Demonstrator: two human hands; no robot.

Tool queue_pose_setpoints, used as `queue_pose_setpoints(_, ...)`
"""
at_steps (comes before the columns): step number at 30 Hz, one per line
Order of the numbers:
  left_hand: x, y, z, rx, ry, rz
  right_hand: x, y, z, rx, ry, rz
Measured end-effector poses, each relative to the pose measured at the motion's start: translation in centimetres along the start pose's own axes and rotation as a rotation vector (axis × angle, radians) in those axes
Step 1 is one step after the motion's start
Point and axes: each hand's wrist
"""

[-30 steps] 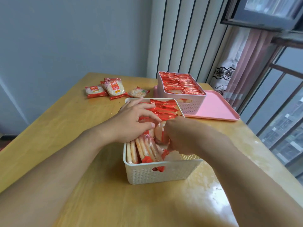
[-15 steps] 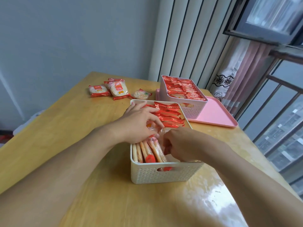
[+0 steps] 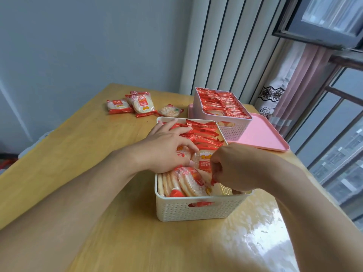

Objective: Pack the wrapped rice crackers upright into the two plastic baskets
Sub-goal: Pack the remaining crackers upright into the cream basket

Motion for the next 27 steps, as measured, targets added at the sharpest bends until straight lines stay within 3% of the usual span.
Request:
queue_pose_setpoints(6, -0.1, -0.1, 0.1, 0.012, -0.012, 0.009, 0.3, 0.5, -0.7, 0.118, 0.047, 0.013)
queue_pose_setpoints(10, -0.3, -0.1, 0.3, 0.017, -0.009, 0.014, 0.7, -0.1, -0.2, 0.376, 0.173, 0.081)
queue_pose_setpoints(15, -0.3, -0.1, 0.4, 0.031, -0.007, 0.02, 2.6, -1.1, -0.6, 0.525, 0.036, 0.111)
queue_pose_setpoints(20, -0.7, -0.4, 0.9, 0.085, 0.026, 0.033, 3.6, -1.5, -0.4, 0.575, -0.127, -0.003)
queue_pose_setpoints(25, -0.9, -0.8, 1.1, 0.208, 0.156, 0.075, 2.4, -1.7, -0.2, 0.692, -0.308, -0.296)
queue_pose_setpoints(27, -0.5, -0.7, 0.9, 0.286, 0.284, 0.146, 1.7, -1.8, 0.0, 0.649, -0.436, -0.376)
Point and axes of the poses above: each hand's wrist, its own y-axis away from the middle knuckle, its own z-axis out of the palm, x = y × z, and after that the axes turned 7 degrees about -y, right-handed
